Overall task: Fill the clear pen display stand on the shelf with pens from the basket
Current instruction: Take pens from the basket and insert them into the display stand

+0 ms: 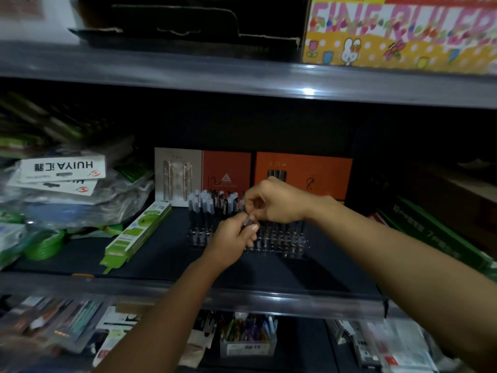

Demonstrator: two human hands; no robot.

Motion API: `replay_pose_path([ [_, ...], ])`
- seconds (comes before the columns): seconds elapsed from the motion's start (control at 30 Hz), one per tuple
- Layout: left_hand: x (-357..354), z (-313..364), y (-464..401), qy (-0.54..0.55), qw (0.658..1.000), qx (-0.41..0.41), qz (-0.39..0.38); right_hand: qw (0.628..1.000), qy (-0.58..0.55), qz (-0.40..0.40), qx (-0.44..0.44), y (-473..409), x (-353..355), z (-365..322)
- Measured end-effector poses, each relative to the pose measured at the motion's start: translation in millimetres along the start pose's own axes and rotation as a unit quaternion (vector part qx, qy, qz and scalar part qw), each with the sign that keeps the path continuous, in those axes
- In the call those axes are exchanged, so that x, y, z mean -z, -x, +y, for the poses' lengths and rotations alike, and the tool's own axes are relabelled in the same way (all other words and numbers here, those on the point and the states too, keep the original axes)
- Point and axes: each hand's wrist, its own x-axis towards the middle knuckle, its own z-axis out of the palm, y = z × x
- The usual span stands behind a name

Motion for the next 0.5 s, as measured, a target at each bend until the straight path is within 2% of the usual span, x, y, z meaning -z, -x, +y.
replay_pose_path([
  [0.13,3,-5,5,-0.02,0.999,0.019,-0.018,1.0,0.001,0.022,-0.008,4,14,-4],
  [0.33,12,-15,13,-0.081,0.995,0.051,-0.027,0.994,-0.003,0.108,-0.031,15,42,2],
  [0.5,16,-18,14,-0.148,0.988,0.039,-0.01,0.987,0.037,0.143,-0.061,23,48,14],
])
